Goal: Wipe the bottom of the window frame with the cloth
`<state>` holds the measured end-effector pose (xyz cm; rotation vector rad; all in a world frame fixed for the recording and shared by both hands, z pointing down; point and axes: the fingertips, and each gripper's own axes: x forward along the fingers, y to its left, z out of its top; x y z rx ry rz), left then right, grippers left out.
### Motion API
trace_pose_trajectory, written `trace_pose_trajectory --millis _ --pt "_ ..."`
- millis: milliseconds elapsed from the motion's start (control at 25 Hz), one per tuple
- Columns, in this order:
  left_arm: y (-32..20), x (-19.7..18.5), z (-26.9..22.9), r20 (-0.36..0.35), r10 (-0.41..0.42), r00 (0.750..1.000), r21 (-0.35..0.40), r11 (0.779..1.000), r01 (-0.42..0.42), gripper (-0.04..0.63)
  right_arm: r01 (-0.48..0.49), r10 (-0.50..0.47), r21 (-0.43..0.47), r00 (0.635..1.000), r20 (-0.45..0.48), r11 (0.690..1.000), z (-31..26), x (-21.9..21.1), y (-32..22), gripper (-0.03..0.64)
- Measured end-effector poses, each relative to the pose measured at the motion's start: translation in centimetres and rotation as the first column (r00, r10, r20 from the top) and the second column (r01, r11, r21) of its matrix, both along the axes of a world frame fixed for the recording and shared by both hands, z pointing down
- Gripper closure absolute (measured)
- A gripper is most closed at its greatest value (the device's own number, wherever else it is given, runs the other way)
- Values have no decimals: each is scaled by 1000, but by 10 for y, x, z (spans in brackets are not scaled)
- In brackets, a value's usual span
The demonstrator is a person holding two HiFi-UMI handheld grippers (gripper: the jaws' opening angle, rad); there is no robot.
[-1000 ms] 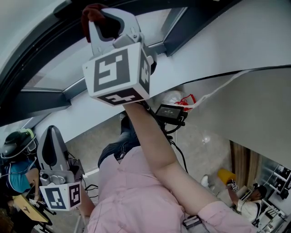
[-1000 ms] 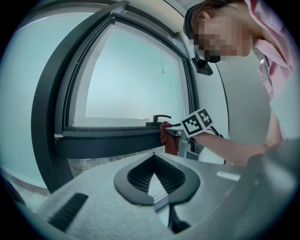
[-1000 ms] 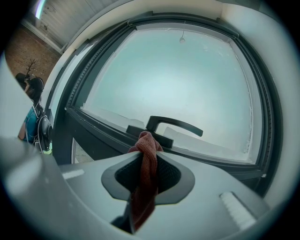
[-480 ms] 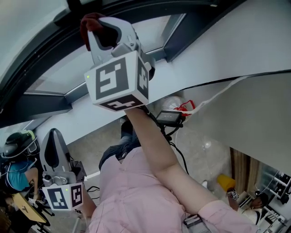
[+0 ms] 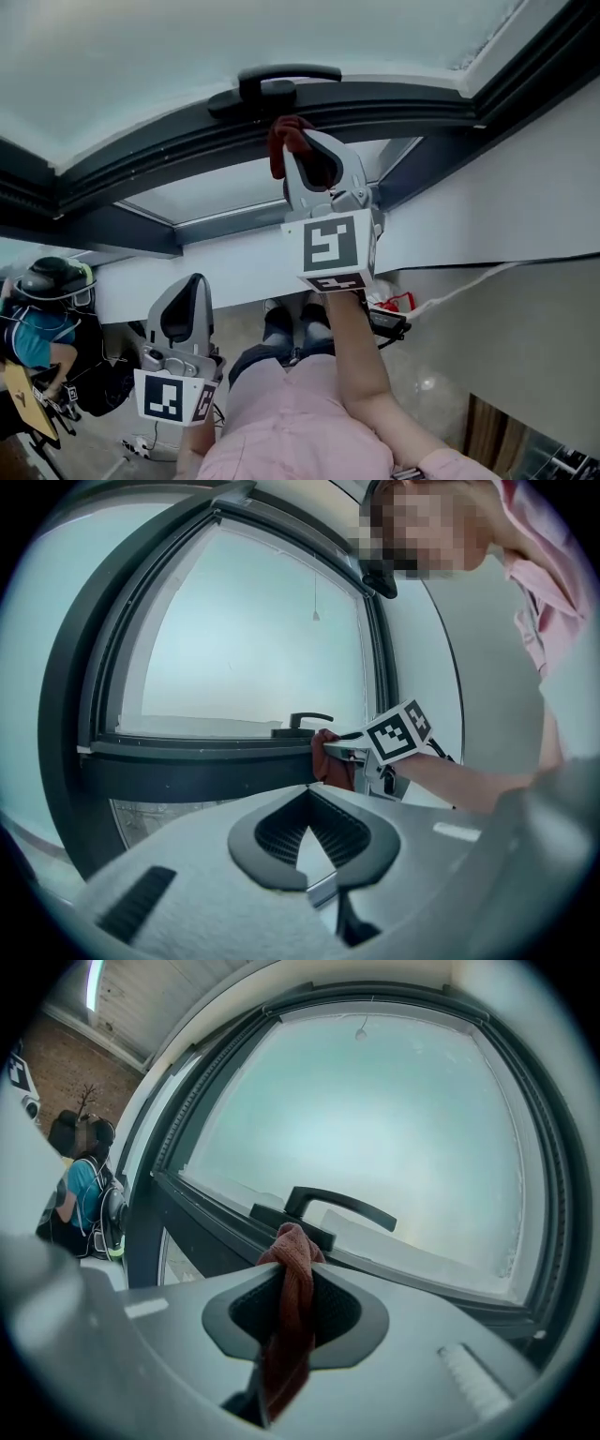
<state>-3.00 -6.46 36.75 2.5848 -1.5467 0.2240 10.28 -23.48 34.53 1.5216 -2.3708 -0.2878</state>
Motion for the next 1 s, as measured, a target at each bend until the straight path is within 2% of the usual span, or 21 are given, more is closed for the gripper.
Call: trace_pose_trajectory --millis 560,1000 --pt "-5 4 -5 -16 -28 999 25 999 29 597 -70 70 -29 998 3 997 -1 51 -9 554" --pt "-1 14 -9 -1 -56 998 37 998 56 597 -66 67 -32 998 17 997 -1 71 -12 554"
